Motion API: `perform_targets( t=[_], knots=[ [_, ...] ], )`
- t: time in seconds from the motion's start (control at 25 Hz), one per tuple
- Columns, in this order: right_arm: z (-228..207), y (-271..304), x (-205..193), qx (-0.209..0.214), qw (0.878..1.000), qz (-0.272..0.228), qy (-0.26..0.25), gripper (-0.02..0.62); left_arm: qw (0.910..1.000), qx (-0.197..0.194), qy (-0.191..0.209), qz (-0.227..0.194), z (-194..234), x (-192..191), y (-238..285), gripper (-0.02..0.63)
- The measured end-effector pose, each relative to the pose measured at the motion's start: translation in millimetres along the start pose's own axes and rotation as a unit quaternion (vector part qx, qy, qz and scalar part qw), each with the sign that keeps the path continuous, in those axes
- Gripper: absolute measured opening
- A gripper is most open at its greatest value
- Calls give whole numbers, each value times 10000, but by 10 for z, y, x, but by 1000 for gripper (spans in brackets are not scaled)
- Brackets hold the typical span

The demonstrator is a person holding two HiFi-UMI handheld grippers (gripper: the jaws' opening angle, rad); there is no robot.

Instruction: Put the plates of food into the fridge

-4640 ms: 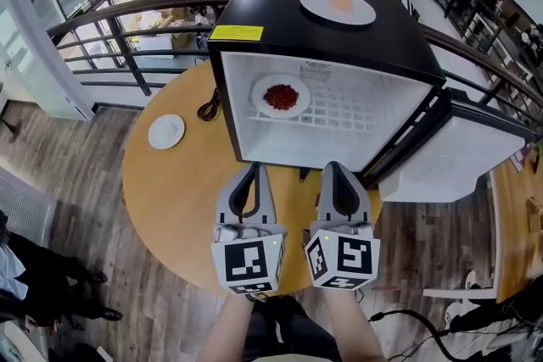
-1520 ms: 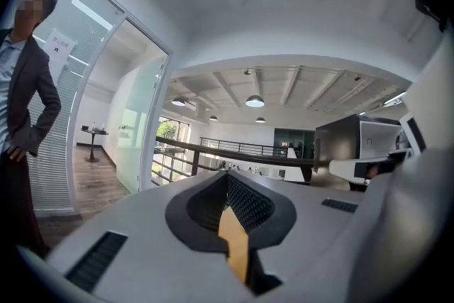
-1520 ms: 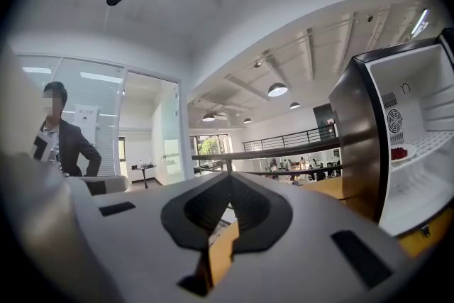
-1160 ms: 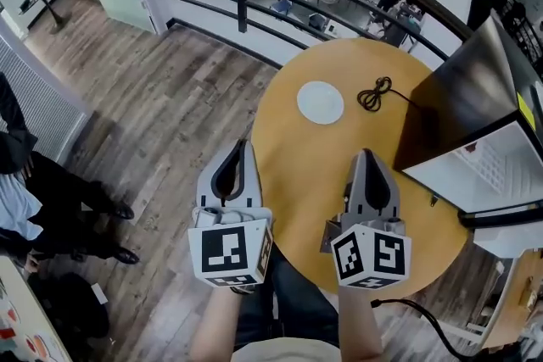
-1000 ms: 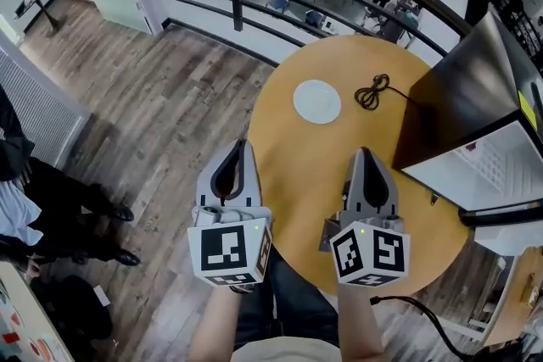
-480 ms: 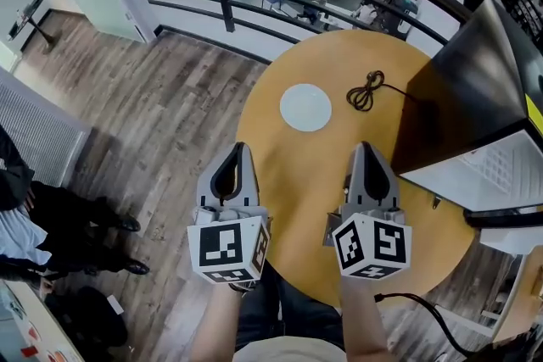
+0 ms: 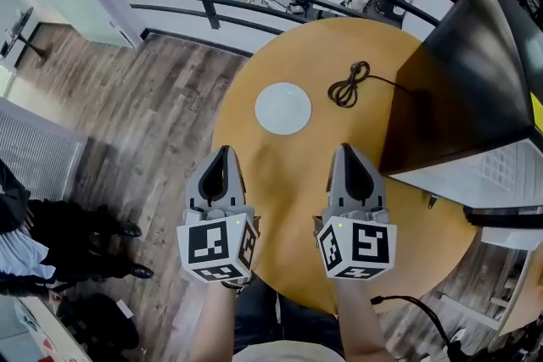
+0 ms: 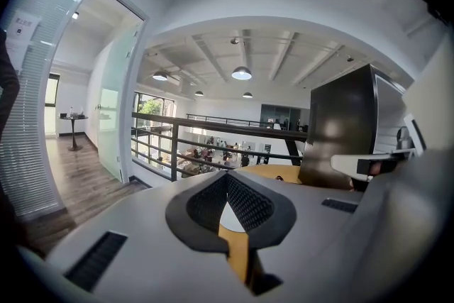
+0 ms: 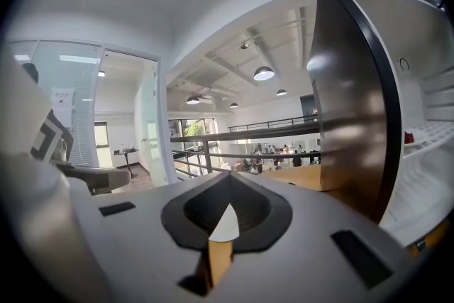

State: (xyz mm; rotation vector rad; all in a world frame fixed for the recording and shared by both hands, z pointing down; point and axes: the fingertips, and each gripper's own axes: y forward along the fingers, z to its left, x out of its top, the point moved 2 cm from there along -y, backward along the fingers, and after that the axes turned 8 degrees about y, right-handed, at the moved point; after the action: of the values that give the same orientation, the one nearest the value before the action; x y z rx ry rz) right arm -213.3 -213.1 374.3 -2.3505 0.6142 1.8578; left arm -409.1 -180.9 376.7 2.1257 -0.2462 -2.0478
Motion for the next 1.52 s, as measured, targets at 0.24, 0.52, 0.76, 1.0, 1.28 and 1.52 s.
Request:
perform_targets(
  t=[0.24, 0.52, 0.76, 1.0, 1.28, 1.52],
  knots=[
    [-142, 57, -134, 20, 9997, 174, 145, 12, 9999, -80, 103, 37, -105, 7, 74, 8],
    [-219, 117, -269, -88, 9986, 349, 380, 12, 9996, -209, 122, 156, -32, -73, 224, 8],
    [-149, 192, -389, -267, 9976, 475, 418, 12, 9973, -623, -22, 384, 45, -211, 443, 8],
    [-91, 406, -554, -641, 9947, 699, 387, 12, 9922, -1058, -80, 661, 121, -355, 731, 8],
    [-40, 690, -834, -871, 9894, 977, 622, 12, 9863, -1310, -99, 994, 195, -563, 1023, 8],
    [-30, 864, -1024, -883, 9837, 1284, 902, 12, 9794, -1484, -201, 1356, 253, -760, 1200, 8]
  ],
)
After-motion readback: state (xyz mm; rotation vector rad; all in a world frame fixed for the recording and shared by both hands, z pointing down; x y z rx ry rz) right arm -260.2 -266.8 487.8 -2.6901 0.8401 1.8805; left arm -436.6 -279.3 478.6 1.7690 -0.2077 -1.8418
